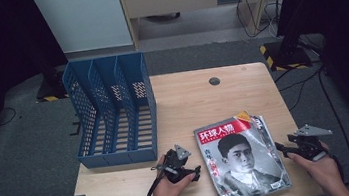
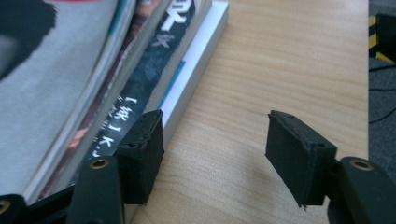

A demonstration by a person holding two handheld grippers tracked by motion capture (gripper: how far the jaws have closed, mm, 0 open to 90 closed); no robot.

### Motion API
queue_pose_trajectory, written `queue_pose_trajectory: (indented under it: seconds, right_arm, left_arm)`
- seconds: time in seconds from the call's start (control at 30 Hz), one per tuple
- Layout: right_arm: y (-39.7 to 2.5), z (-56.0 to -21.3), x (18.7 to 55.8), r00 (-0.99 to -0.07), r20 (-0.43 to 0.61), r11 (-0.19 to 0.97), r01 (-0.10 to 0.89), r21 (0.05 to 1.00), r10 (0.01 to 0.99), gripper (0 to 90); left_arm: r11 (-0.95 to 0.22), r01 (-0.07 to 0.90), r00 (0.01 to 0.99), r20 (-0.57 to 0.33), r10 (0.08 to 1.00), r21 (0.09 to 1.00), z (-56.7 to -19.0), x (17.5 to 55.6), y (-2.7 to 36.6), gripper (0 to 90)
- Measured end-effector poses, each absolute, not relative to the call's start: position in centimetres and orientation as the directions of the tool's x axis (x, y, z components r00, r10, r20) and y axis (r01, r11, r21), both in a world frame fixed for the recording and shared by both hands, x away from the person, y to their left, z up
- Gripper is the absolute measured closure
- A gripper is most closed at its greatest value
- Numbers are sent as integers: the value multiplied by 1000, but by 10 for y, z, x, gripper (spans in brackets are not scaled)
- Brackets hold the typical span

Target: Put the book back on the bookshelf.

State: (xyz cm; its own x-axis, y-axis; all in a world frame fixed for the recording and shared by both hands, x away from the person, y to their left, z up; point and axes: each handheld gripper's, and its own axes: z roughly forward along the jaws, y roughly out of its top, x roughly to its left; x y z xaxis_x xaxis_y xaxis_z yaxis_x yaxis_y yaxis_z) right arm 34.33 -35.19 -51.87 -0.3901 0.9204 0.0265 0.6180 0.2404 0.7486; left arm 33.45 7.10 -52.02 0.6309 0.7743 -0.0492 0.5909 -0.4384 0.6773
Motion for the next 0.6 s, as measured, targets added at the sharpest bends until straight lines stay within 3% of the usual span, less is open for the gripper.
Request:
queue_pose_trajectory:
  seconds: [0.2, 0.5, 0.6]
  right_arm:
    - [-352, -514, 340, -403, 29, 237, 594, 768, 915, 459]
    - [-342, -504, 335, -462, 49, 228, 523, 821, 886, 658]
    - [-337, -501, 334, -481, 58, 225, 511, 829, 875, 668]
  left_arm:
    - [-398, 577, 619, -63, 783, 713, -514, 331, 69, 183]
    - [-340, 536, 607, -73, 791, 773, -507, 331, 68, 207]
    - [-329, 535, 605, -81, 792, 778, -506, 331, 68, 219]
